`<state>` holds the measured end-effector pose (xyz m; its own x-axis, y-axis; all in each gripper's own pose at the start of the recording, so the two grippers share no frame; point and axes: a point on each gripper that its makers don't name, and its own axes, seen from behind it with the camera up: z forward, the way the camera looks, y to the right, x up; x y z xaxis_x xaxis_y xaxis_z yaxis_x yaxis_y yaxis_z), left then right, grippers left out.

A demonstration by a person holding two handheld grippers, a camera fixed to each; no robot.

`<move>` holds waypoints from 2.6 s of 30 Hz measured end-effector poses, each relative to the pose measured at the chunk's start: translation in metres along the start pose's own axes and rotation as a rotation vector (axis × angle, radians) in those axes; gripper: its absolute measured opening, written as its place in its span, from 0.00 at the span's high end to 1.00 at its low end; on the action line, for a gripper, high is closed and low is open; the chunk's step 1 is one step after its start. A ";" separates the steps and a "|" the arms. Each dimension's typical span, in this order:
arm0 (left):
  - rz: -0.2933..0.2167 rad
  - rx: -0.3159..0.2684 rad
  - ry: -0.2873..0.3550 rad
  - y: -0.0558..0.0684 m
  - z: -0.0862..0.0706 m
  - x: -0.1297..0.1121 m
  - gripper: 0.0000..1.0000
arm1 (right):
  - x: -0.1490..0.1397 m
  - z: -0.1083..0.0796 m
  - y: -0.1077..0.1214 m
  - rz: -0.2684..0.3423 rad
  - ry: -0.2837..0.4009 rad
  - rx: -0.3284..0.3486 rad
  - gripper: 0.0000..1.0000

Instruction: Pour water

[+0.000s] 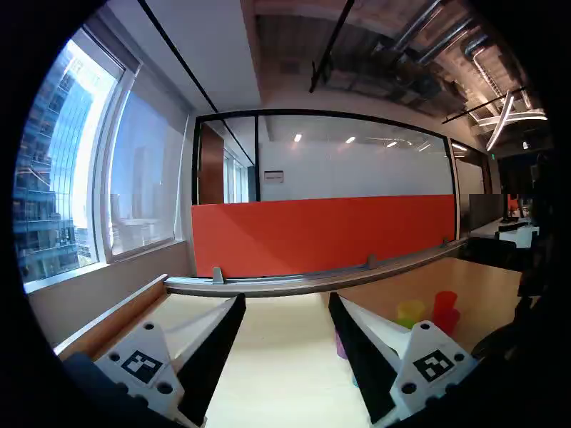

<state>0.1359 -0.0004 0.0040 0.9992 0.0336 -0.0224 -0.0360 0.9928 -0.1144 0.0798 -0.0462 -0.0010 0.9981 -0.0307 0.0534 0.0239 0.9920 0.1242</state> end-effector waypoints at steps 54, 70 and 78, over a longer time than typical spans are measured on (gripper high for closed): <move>0.004 -0.543 -0.127 0.087 -0.010 0.039 0.14 | 0.063 -0.001 -0.107 -0.043 -0.073 0.516 0.00; 0.046 -0.603 -0.226 0.100 0.000 -0.014 0.14 | 0.052 -0.004 -0.114 -0.105 -0.154 0.580 0.00; 0.066 -0.618 -0.292 0.106 0.005 -0.051 0.14 | 0.035 -0.005 -0.121 -0.149 -0.201 0.614 0.00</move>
<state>0.0808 0.1041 -0.0020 0.9554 0.2080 0.2099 -0.0144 0.7422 -0.6700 0.1120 -0.1668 -0.0188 0.9552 -0.2436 0.1679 0.0652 0.7270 0.6835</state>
